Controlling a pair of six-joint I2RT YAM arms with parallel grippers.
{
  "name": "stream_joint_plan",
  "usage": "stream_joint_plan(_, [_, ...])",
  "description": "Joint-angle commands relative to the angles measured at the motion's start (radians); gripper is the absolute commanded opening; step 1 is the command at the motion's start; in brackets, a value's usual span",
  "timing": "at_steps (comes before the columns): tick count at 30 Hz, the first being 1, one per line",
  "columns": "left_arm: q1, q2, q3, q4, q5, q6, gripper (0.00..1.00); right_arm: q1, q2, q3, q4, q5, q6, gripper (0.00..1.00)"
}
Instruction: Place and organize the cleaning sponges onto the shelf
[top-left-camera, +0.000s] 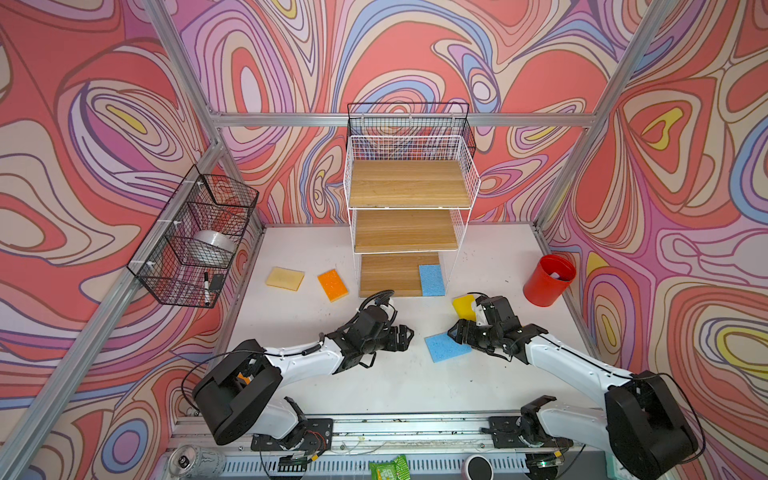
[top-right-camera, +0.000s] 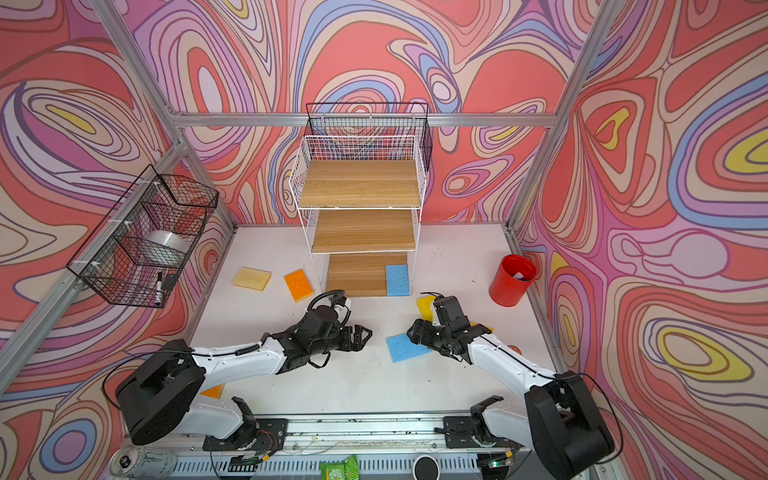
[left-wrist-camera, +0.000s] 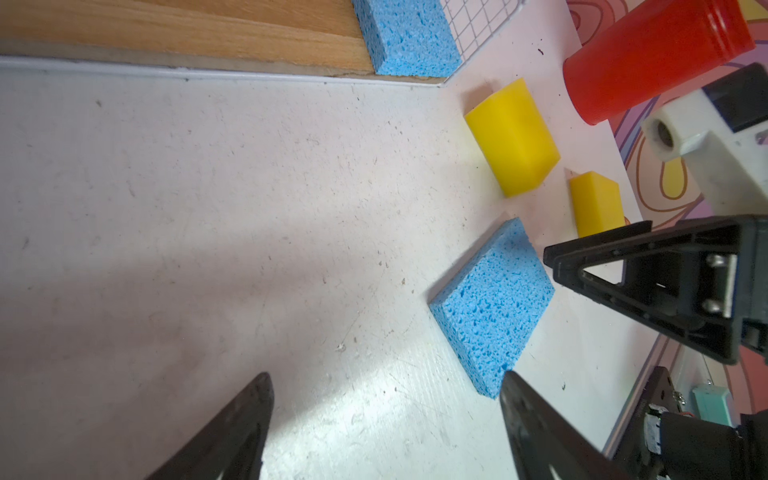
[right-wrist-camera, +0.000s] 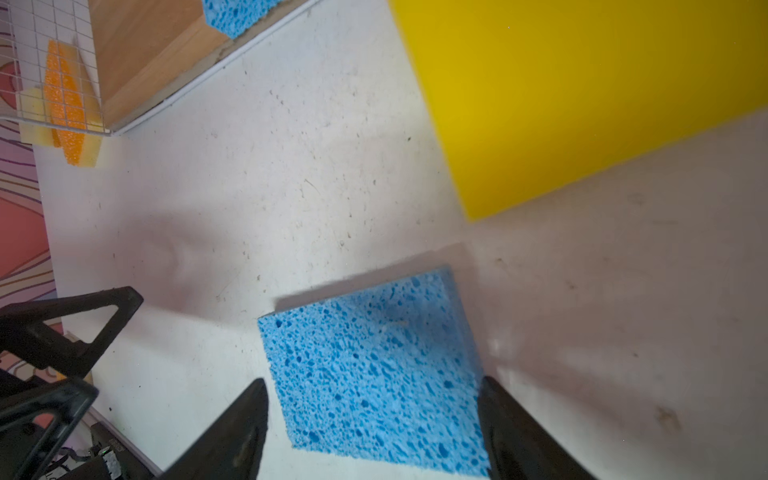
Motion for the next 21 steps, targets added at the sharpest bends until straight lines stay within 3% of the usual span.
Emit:
stream_joint_plan(1, [-0.003,0.019,0.016,0.027,-0.012,-0.011,0.87,-0.001,0.004,0.001,0.013,-0.043,-0.017,0.81])
stream_joint_plan(5, [-0.003,0.002,-0.003,0.033,-0.016,-0.017,0.87,0.013,-0.001,-0.01,0.025,-0.08,-0.003,0.8])
stream_joint_plan(14, [-0.003,-0.038,-0.045,0.037,-0.03,-0.026,0.87,0.044,-0.085,0.011,-0.062,0.048,0.008,0.82])
stream_joint_plan(21, [-0.003,-0.04,-0.047,0.034,-0.041,-0.023,0.87,0.038,-0.022,0.036,-0.079,0.082,-0.013,0.82])
